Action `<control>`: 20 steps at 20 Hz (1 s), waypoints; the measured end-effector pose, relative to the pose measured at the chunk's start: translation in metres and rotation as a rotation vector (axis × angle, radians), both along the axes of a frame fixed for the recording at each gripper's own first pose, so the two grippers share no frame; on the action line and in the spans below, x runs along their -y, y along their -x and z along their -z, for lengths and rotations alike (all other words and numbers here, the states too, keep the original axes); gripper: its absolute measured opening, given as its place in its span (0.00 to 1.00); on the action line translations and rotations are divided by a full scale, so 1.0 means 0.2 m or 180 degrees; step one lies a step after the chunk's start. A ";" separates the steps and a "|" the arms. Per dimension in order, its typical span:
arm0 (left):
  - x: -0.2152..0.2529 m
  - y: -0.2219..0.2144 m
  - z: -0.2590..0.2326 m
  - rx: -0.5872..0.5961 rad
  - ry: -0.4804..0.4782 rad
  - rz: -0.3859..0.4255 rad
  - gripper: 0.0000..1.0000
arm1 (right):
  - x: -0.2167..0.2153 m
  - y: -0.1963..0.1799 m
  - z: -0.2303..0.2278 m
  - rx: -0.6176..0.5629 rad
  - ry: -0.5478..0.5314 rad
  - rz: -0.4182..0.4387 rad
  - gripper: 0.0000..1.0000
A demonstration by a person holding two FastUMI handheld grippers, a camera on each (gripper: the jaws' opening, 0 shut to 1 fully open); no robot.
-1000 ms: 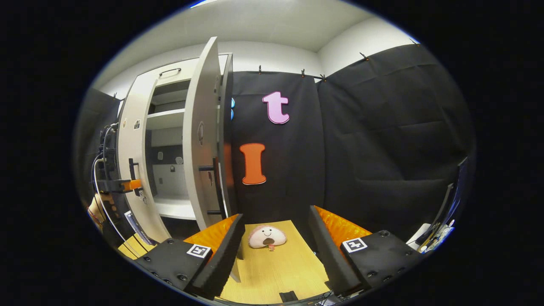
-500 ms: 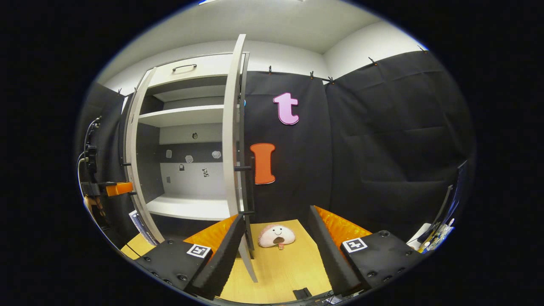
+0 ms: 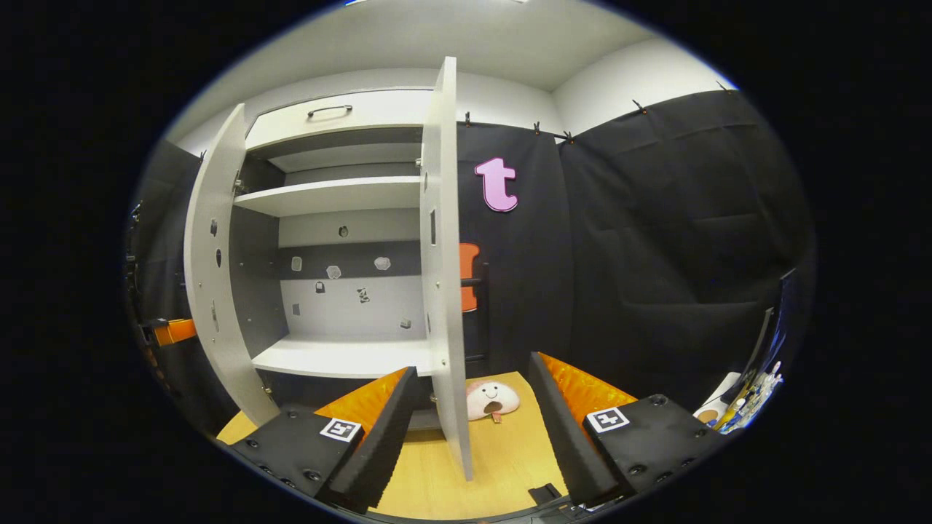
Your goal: Open the right door of the double-door shoe cabinet with the right hand, and open the left door with the left hand.
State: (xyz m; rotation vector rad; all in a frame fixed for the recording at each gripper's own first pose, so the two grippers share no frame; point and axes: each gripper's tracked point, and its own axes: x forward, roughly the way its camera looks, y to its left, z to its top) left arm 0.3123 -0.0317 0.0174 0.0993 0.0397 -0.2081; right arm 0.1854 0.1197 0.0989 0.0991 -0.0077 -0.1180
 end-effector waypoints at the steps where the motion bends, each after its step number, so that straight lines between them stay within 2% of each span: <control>1: -0.03 0.00 -0.01 0.0025 -0.0015 -0.0051 0.06 | -0.03 0.01 0.00 0.0008 -0.0003 -0.0001 0.89; 4: -0.17 -0.01 -0.03 0.0091 -0.0099 -0.0322 0.02 | -0.12 0.02 0.01 0.0011 0.0007 -0.0029 0.89; 5: -0.20 -0.01 -0.04 0.0083 -0.0079 -0.0402 0.00 | -0.16 0.03 0.00 0.0013 0.0014 -0.0042 0.97; 6: -0.22 0.00 -0.04 0.0073 0.0001 -0.0434 0.00 | -0.18 0.02 -0.01 0.0013 0.0021 -0.0058 0.97; 9: -0.16 -0.01 -0.03 0.0016 0.0195 -0.0324 0.00 | -0.25 0.03 -0.03 0.0039 0.0079 -0.0096 0.97; 13: -0.20 0.00 -0.03 0.0020 0.0104 -0.0272 0.00 | -0.32 0.04 -0.04 0.0072 0.0109 -0.0126 0.97; 20: -0.21 0.03 -0.02 -0.0007 0.0052 -0.0216 0.00 | -0.30 0.07 -0.03 0.0065 0.0068 -0.0054 0.97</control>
